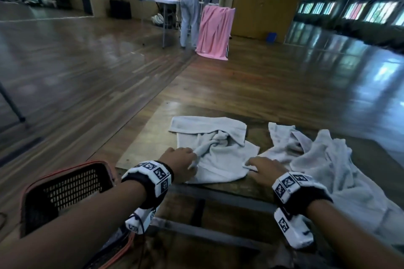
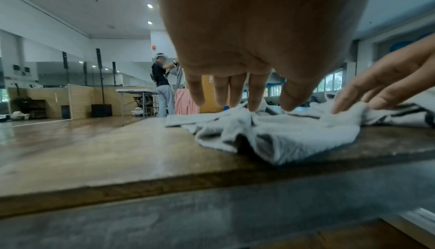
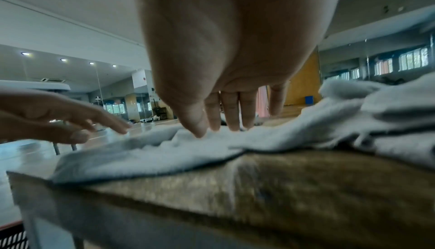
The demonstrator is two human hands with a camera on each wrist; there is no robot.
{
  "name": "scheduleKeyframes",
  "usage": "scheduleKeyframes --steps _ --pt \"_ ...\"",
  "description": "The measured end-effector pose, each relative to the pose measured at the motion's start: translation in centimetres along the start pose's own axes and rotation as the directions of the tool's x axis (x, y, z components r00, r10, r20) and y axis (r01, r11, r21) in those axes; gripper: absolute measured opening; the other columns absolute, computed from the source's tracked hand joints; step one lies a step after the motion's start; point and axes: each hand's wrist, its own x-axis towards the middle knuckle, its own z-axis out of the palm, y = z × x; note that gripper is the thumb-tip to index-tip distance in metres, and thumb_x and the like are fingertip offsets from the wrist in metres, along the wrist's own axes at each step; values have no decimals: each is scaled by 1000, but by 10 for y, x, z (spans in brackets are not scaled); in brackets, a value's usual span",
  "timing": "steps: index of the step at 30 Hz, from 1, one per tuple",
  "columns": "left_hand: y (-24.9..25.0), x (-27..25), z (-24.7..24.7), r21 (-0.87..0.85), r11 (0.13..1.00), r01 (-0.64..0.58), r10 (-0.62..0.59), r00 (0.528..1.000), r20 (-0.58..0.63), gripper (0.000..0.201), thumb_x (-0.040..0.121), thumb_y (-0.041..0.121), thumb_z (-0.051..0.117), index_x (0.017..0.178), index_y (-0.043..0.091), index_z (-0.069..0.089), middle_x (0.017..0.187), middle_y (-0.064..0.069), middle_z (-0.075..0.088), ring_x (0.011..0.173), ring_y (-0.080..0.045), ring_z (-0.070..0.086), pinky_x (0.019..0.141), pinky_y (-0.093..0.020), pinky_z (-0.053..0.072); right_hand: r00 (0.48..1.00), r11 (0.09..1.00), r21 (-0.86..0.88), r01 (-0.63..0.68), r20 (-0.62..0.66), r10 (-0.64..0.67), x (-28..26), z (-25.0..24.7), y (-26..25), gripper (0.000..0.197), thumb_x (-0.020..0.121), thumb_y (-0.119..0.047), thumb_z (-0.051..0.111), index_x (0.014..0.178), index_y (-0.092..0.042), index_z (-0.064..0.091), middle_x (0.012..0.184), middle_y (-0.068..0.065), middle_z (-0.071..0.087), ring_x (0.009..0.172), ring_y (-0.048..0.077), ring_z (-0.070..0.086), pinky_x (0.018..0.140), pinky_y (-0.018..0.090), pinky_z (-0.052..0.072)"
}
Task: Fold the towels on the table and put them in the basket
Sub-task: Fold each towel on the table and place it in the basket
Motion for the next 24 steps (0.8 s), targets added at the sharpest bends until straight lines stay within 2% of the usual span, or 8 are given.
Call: scheduleKeyframes --steps 3,6,11,13,15,18,20,24 --pt "-4 20 29 34 999 -19 20 1000 -23 47 93 44 39 133 20 37 149 -5 29 137 -22 28 105 -43 27 994 994 -7 105 -39 -106 14 28 -6 50 95 -41 41 141 -26 35 150 -3 35 138 16 32 111 37 27" --pt "-8 25 46 21 999 -36 36 999 -2 52 93 51 34 136 22 34 148 -3 32 136 -22 31 105 -43 30 983 983 -54 177 -33 -179 14 46 -16 52 96 -49 34 143 -27 30 154 -7 27 142 10 21 114 37 15" --pt "-8 -4 49 147 968 -205 212 977 -32 47 90 57 32 124 26 43 129 2 46 115 -22 46 92 -38 42 978 979 57 196 -86 -191 -16 57 -23 44 95 -54 32 132 -33 43 142 -13 42 133 6 33 106 38 13" --pt "-10 -19 43 111 957 -269 271 963 2 45 90 58 31 121 28 46 121 4 49 108 -19 47 88 -36 45 977 977 57 206 -74 -202 -30 58 -22 42 93 -57 33 127 -35 47 133 -16 47 127 6 39 101 37 16" --pt "-15 -25 33 -35 959 -280 281 960 12 36 91 53 36 112 29 52 110 6 52 100 -16 49 82 -32 46 979 974 100 202 -48 -198 -31 50 -18 36 92 -56 37 116 -37 56 123 -18 54 119 5 45 98 37 19" --pt "-29 -14 23 -257 951 -170 148 984 -100 19 92 39 45 102 24 54 101 4 55 89 -17 53 74 -32 46 986 965 215 152 -106 -132 -9 29 -10 25 91 -47 48 101 -31 65 106 -12 67 105 10 58 102 41 29" --pt "-46 4 21 -222 973 -69 25 980 -195 19 92 29 48 109 22 54 111 0 56 97 -20 53 82 -35 45 977 962 251 107 -206 -55 13 19 -6 22 90 -42 54 102 -27 64 100 -7 68 99 15 61 99 43 36" --pt "-85 39 20 -59 979 195 -198 979 -53 43 91 22 47 133 23 40 139 -1 43 127 -24 39 101 -43 34 976 981 196 18 -215 25 61 16 -8 47 86 -38 60 129 -23 48 128 0 57 116 21 55 101 44 38"
